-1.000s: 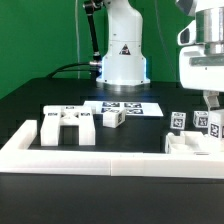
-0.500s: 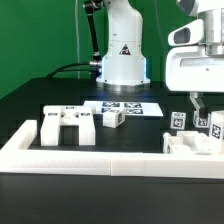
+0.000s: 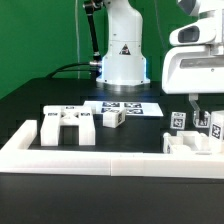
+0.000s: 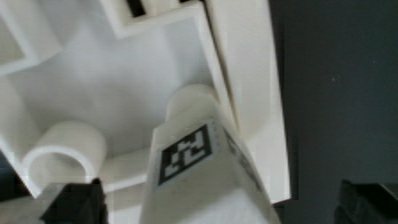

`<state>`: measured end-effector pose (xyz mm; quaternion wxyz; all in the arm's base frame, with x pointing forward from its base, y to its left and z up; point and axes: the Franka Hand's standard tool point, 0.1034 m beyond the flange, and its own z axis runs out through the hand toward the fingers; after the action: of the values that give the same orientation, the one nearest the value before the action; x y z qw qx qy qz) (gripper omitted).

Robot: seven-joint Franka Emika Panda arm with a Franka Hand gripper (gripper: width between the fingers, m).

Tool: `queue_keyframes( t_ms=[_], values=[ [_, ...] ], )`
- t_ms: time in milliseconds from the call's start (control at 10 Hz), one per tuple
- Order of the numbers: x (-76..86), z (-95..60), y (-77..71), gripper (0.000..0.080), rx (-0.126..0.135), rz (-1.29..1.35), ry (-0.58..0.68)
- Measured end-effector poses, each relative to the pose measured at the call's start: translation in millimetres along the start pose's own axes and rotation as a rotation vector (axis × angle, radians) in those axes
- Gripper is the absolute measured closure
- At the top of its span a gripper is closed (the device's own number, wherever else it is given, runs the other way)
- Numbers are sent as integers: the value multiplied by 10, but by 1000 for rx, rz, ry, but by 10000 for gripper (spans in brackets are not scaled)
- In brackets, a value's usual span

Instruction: Assemble chair

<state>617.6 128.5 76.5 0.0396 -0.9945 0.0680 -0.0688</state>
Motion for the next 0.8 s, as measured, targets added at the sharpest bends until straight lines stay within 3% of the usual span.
queue_keyframes(
  t_ms=[400, 500, 600, 700, 800],
  values=[
    [9, -2, 18, 151, -17, -258, 2],
    [13, -2, 29, 248, -17, -283, 2],
    [12, -2, 29, 248, -17, -275, 2],
    [12, -2, 30, 429, -17, -275, 2],
    [12, -2, 30, 511, -17, -275, 2]
  ],
)
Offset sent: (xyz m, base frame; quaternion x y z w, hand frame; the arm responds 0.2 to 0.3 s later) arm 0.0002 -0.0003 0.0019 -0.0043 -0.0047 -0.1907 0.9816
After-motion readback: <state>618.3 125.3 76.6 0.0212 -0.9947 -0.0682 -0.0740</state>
